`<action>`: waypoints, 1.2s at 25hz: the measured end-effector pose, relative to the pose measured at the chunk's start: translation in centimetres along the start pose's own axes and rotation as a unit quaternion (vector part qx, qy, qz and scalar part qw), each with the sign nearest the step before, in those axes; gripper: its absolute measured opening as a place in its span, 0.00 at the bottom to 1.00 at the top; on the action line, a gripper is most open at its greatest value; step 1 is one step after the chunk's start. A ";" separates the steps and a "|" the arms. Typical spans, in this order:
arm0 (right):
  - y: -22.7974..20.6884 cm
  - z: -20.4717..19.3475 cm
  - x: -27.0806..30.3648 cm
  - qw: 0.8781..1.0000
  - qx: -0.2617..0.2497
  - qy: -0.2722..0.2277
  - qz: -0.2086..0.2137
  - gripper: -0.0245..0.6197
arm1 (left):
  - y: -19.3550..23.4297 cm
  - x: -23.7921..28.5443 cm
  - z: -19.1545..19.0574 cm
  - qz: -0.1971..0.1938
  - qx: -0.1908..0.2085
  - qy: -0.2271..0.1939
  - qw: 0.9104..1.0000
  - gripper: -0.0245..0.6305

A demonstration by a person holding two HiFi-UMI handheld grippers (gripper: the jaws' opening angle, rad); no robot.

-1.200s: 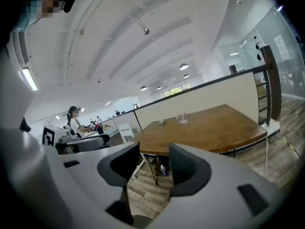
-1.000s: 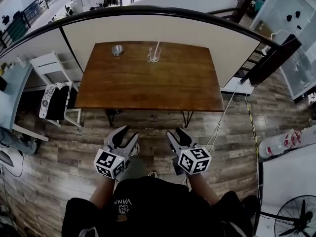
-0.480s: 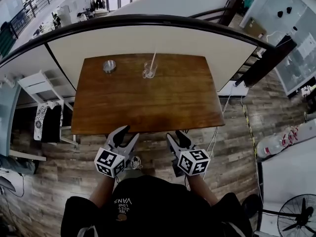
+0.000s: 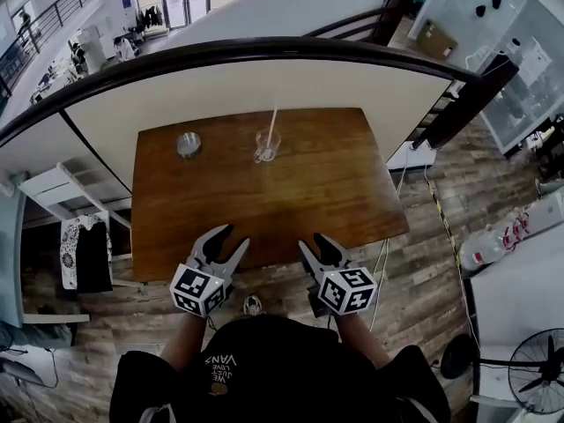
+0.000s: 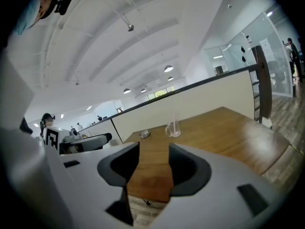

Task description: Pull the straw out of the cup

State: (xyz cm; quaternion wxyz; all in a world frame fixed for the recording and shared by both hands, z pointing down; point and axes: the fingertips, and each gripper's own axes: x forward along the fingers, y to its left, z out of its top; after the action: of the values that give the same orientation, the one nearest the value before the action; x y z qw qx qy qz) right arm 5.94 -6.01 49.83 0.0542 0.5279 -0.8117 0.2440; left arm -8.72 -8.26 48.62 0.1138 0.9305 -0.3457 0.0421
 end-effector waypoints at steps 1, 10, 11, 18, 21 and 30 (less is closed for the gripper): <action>-0.1 0.2 0.4 1.000 0.001 -0.002 -0.005 0.29 | 0.5 0.2 0.2 -0.004 0.001 0.000 1.000 0.29; -0.8 1.2 3.4 0.999 0.012 -0.009 -0.032 0.29 | 3.7 1.5 1.1 -0.022 0.007 -0.003 1.000 0.29; -0.9 1.3 3.8 0.999 0.013 -0.008 -0.032 0.29 | 4.1 1.6 1.1 -0.021 0.006 -0.003 1.000 0.29; -2.6 2.1 5.8 1.000 0.014 -0.002 -0.014 0.29 | 5.5 3.2 1.4 -0.001 0.010 -0.005 1.000 0.29; -3.5 2.7 6.8 1.000 0.009 0.005 -0.002 0.29 | 6.1 4.6 1.7 0.010 0.010 -0.004 1.000 0.29; -7.3 4.6 9.8 0.999 0.008 0.029 0.028 0.29 | 7.7 10.2 2.8 0.038 0.022 0.004 0.999 0.29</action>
State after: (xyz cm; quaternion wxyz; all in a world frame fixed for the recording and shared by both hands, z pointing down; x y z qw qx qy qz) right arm 8.91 -18.56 51.68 0.0666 0.4981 -0.8222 0.2673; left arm -6.05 -21.07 48.96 0.0927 0.9189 -0.3791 0.0574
